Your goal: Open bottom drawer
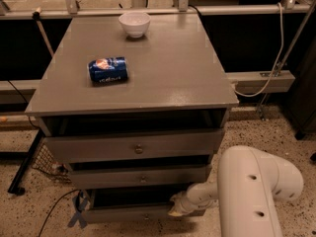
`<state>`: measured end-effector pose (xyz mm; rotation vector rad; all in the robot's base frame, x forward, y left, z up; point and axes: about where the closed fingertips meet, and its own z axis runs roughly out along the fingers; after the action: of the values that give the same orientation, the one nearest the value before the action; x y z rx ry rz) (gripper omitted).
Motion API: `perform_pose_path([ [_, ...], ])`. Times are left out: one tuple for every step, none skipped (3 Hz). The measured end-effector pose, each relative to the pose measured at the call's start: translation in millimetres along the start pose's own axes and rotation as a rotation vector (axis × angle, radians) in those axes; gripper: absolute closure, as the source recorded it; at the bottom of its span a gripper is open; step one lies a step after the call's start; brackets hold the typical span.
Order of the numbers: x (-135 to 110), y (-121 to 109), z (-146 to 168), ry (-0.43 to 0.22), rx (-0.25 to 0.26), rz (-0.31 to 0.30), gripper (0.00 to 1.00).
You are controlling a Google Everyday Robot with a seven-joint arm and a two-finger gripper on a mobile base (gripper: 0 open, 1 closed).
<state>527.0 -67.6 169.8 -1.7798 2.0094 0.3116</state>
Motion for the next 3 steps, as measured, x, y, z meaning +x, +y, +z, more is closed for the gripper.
perform_pose_path([
  [-3.6, 23.6, -3.0, -0.039, -0.027, 0.012, 1.0],
  [-3.5, 28.0, -4.1, -0.045, -0.029, 0.017, 1.0],
  [-2.7, 48.4, -9.5, -0.07, -0.035, 0.039, 1.0],
])
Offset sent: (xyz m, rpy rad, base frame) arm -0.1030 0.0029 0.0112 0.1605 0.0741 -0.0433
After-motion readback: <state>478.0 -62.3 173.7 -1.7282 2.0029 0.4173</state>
